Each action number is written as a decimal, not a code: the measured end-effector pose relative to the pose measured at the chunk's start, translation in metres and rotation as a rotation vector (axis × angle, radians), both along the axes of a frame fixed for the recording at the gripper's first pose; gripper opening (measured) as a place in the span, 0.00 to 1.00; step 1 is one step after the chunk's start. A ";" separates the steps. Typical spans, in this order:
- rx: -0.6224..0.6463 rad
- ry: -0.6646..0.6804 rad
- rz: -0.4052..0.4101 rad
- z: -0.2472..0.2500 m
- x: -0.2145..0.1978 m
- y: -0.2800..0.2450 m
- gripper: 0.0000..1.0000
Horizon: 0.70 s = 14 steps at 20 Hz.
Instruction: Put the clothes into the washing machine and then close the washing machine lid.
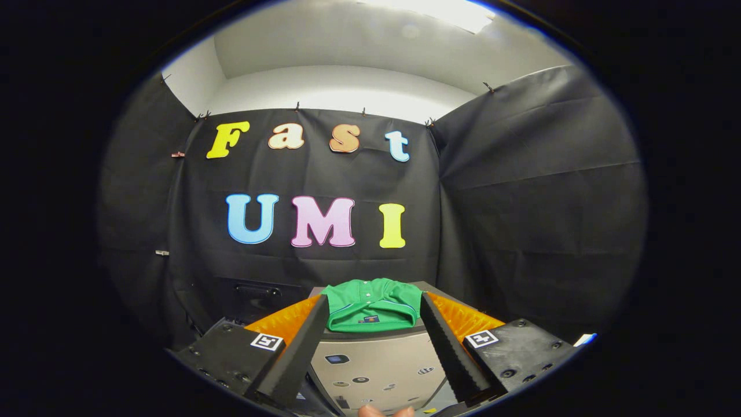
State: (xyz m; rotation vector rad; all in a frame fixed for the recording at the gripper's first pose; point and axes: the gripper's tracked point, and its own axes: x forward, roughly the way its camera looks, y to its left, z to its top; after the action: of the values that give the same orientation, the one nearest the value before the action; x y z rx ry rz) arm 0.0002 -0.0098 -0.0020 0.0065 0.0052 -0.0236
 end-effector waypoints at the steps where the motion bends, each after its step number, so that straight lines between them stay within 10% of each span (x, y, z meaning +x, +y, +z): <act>1: 0.001 0.004 0.001 -0.001 -0.001 0.001 0.98; 14: 0.009 0.025 0.008 -0.009 0.008 0.002 0.98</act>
State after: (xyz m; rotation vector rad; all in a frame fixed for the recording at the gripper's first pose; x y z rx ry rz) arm 0.0079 -0.0079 -0.0105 0.0154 0.0305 -0.0158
